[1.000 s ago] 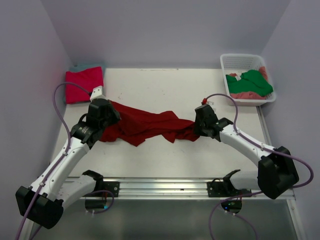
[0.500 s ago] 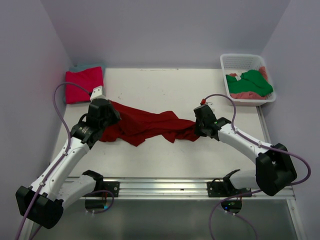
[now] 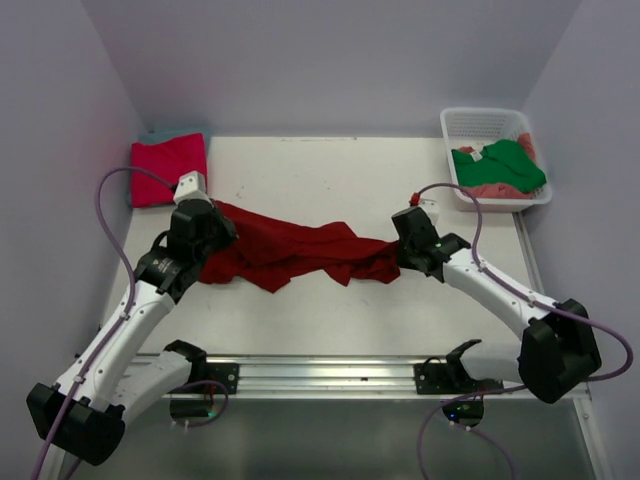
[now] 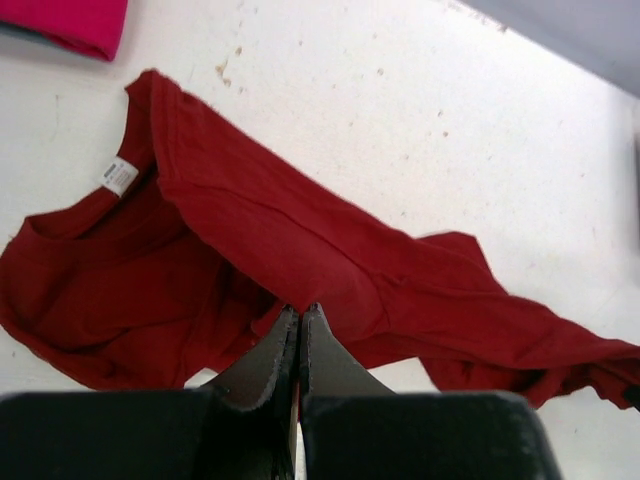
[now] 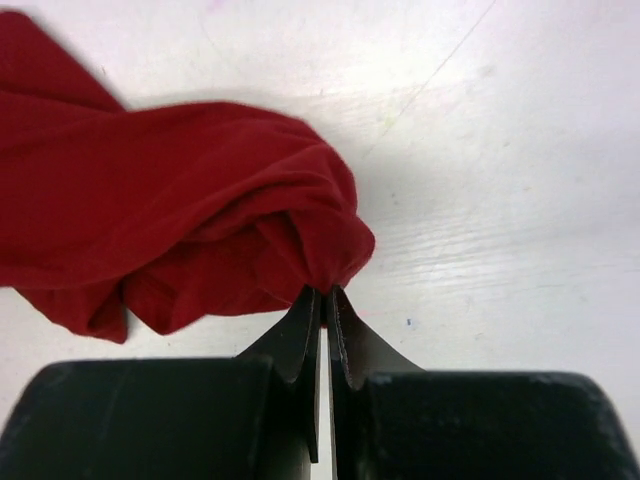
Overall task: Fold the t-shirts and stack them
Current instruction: Flatten out the tshirt
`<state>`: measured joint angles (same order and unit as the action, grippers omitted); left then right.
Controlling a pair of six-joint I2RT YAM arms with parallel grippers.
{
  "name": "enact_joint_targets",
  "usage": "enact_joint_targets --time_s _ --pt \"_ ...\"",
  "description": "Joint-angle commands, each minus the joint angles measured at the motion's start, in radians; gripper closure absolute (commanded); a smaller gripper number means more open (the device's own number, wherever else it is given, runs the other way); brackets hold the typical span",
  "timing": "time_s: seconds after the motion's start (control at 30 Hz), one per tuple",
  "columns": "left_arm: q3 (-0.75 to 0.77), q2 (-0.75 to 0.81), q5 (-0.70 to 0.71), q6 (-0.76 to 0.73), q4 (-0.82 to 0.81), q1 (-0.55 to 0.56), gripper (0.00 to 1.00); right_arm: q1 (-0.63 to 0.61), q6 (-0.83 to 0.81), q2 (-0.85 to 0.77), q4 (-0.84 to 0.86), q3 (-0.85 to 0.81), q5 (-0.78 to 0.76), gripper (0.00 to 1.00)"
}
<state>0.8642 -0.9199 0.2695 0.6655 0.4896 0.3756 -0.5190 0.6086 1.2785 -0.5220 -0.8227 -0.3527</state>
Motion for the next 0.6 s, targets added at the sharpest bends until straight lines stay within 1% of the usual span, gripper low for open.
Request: enact_joint_targets --time_s 0.0,0.1,0.17,0.3,0.4,0.5,0.57 --pt "0.093 0.055 0.063 -0.047 -0.06 0.005 1.0 -0.003 -0.027 -0.082 -0.065 -0.11 -0.184 1.0" --pt "0.16 0.056 0.094 -0.099 -0.068 0.005 1.0 -0.004 -0.059 -0.128 -0.082 -0.174 -0.25 1.0" --pt "0.2 0.062 0.09 -0.144 -0.081 0.005 1.0 -0.004 -0.085 -0.157 -0.067 -0.211 -0.267 1.0" --pt "0.223 0.092 0.051 -0.227 -0.202 0.005 1.0 -0.004 -0.182 -0.165 -0.023 -0.28 -0.296 1.0" --pt "0.268 0.087 0.028 -0.265 -0.232 0.005 1.0 -0.004 -0.225 -0.145 -0.032 -0.367 -0.313 1.0" --pt "0.326 0.075 -0.033 -0.303 -0.253 0.005 1.0 -0.004 -0.289 -0.152 0.0 -0.437 -0.321 1.0" --pt "0.386 0.064 -0.044 -0.343 -0.258 0.006 1.0 -0.004 -0.328 -0.163 0.025 -0.484 -0.325 1.0"
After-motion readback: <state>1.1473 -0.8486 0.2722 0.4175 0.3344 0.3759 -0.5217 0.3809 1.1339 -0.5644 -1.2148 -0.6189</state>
